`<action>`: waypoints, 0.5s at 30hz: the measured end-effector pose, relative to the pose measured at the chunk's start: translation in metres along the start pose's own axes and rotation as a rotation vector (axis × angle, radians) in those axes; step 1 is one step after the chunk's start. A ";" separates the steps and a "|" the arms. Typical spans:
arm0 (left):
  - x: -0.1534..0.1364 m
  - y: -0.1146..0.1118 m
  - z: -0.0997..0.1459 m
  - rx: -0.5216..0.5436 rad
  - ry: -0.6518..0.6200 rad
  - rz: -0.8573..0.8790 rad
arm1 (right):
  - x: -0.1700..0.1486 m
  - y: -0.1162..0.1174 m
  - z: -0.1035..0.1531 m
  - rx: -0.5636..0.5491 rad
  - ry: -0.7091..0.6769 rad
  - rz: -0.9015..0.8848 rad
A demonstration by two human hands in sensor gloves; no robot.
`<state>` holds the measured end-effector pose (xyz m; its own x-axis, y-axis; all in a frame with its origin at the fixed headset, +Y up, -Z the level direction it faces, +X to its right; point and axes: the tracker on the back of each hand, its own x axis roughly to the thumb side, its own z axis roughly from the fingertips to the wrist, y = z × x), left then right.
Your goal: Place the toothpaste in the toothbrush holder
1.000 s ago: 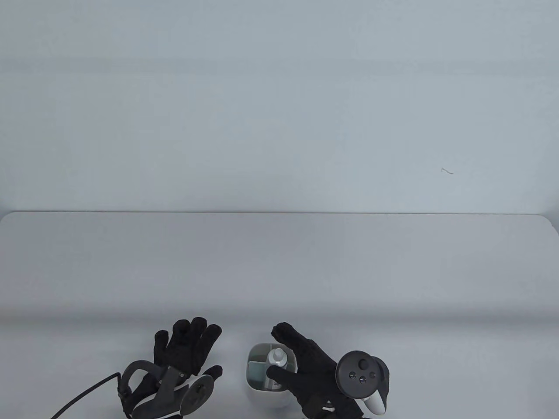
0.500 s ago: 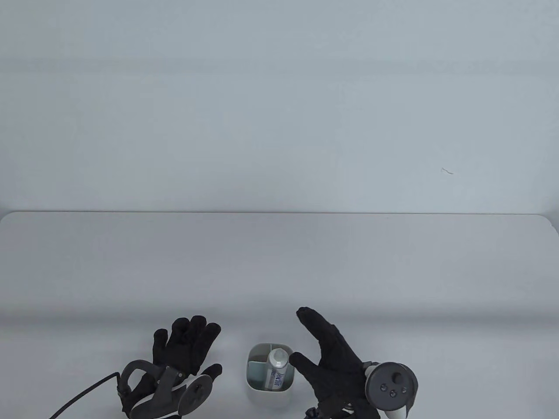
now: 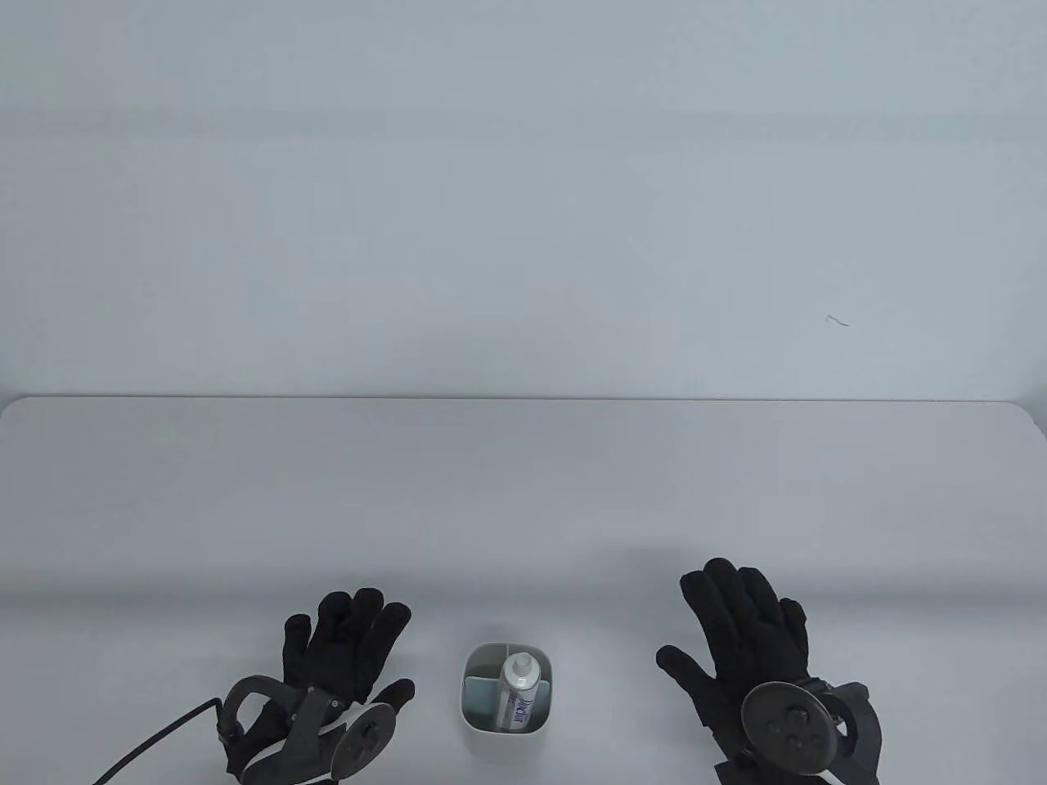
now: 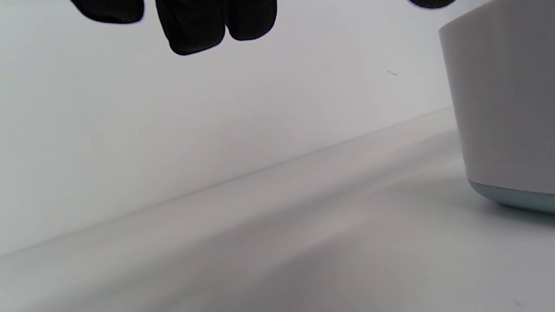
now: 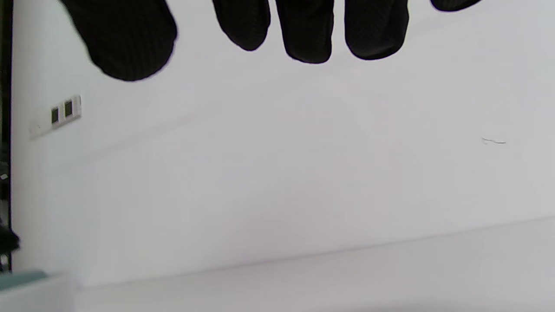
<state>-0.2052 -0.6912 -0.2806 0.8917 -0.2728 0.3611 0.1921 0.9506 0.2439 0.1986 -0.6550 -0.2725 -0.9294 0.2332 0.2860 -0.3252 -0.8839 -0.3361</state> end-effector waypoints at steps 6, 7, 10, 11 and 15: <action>0.002 -0.006 -0.002 -0.037 -0.012 -0.008 | -0.015 0.024 0.009 0.141 0.073 0.120; 0.003 -0.006 -0.002 -0.035 -0.011 -0.010 | -0.015 0.022 0.010 0.086 0.078 0.105; 0.003 -0.006 -0.002 -0.030 -0.010 -0.018 | -0.016 0.019 0.010 0.073 0.083 0.074; 0.003 -0.005 -0.002 -0.024 -0.007 -0.020 | -0.016 0.019 0.011 0.066 0.075 0.092; 0.003 -0.006 -0.002 -0.029 -0.011 -0.017 | -0.016 0.020 0.010 0.089 0.079 0.114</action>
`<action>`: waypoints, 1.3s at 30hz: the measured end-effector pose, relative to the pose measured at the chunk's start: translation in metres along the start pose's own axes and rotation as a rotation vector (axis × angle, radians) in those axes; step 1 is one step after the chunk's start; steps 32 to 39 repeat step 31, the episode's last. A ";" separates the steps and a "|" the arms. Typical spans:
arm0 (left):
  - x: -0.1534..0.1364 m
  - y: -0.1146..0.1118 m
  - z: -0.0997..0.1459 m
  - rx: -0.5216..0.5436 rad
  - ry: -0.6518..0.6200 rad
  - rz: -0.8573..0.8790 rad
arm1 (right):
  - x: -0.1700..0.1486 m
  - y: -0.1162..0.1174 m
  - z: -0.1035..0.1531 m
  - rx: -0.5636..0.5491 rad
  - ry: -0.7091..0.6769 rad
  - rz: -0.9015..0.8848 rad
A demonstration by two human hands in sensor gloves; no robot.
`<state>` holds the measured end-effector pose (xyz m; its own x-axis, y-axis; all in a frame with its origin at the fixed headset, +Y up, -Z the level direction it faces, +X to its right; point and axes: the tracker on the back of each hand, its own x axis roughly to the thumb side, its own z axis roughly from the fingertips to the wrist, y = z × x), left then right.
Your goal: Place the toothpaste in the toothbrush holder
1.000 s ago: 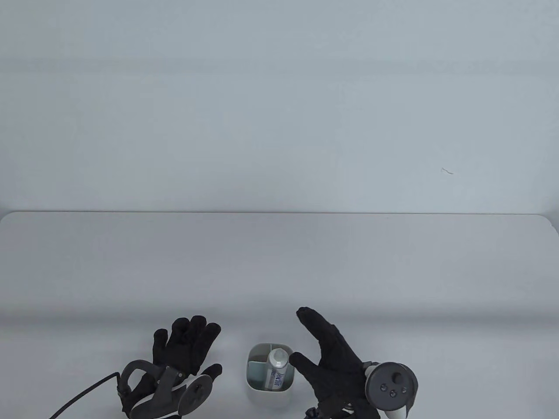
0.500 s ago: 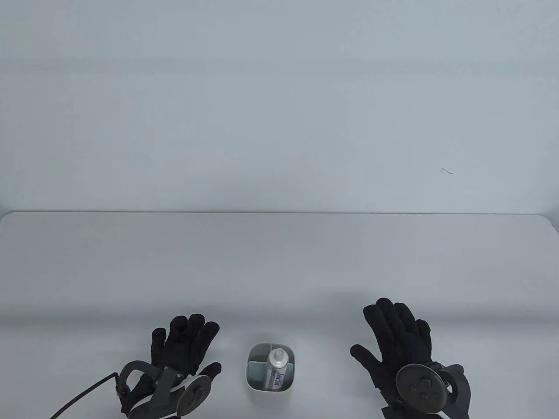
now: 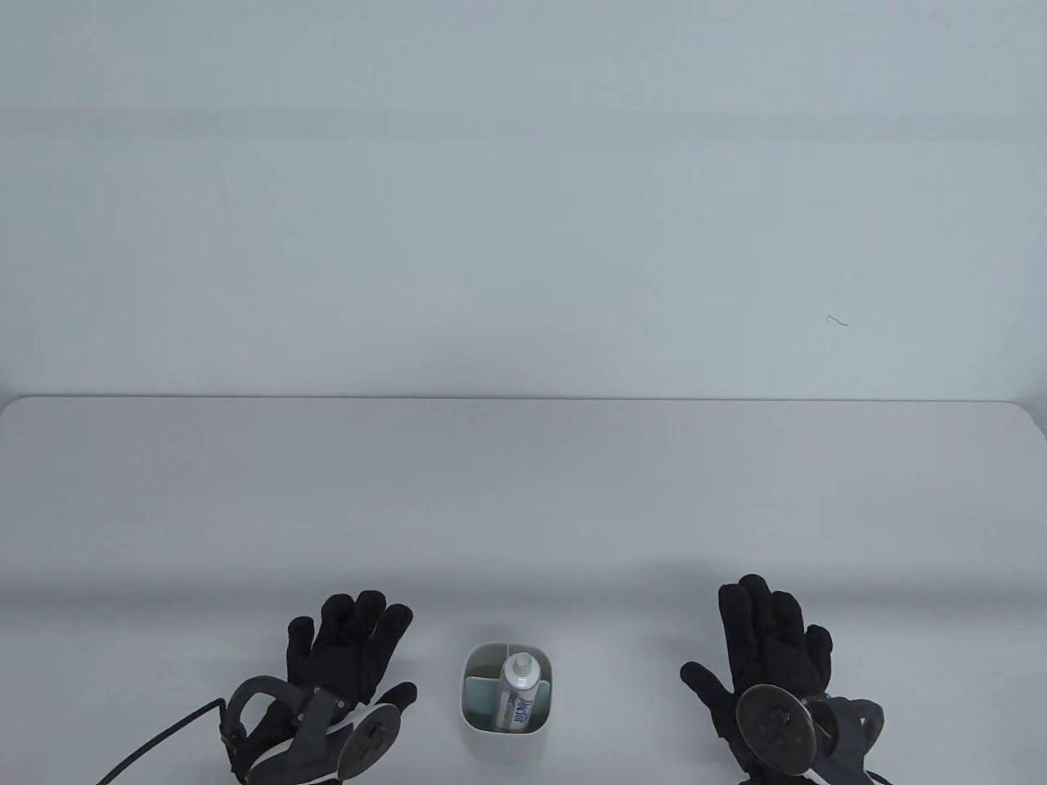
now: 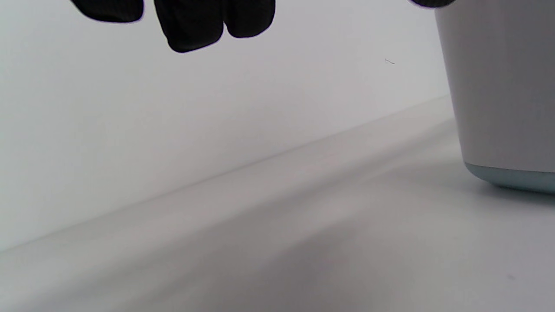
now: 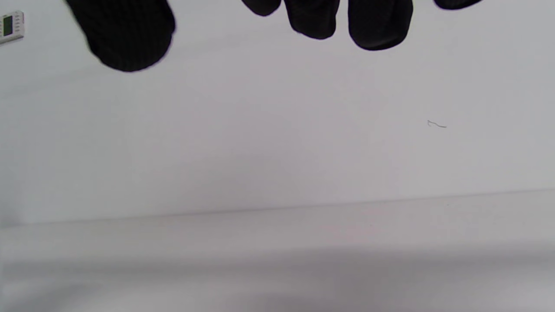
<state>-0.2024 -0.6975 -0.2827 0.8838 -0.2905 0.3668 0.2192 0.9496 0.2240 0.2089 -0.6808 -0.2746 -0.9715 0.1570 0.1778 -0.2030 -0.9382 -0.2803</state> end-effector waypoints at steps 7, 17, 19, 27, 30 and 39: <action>0.000 0.000 0.000 0.003 -0.002 0.007 | 0.003 0.002 -0.001 0.022 -0.013 0.002; 0.000 -0.001 0.000 0.001 -0.001 0.002 | 0.003 0.001 0.000 0.006 -0.013 0.001; 0.000 -0.001 0.000 0.001 -0.001 0.001 | 0.003 0.001 0.000 0.002 -0.013 -0.001; 0.000 0.000 0.000 0.000 -0.003 0.000 | 0.003 0.001 0.001 -0.005 -0.012 -0.002; 0.000 -0.001 0.000 0.001 -0.003 0.002 | 0.003 0.001 0.001 -0.002 -0.012 0.000; 0.000 -0.001 0.000 0.000 -0.004 0.002 | 0.003 0.001 0.001 -0.001 -0.013 -0.001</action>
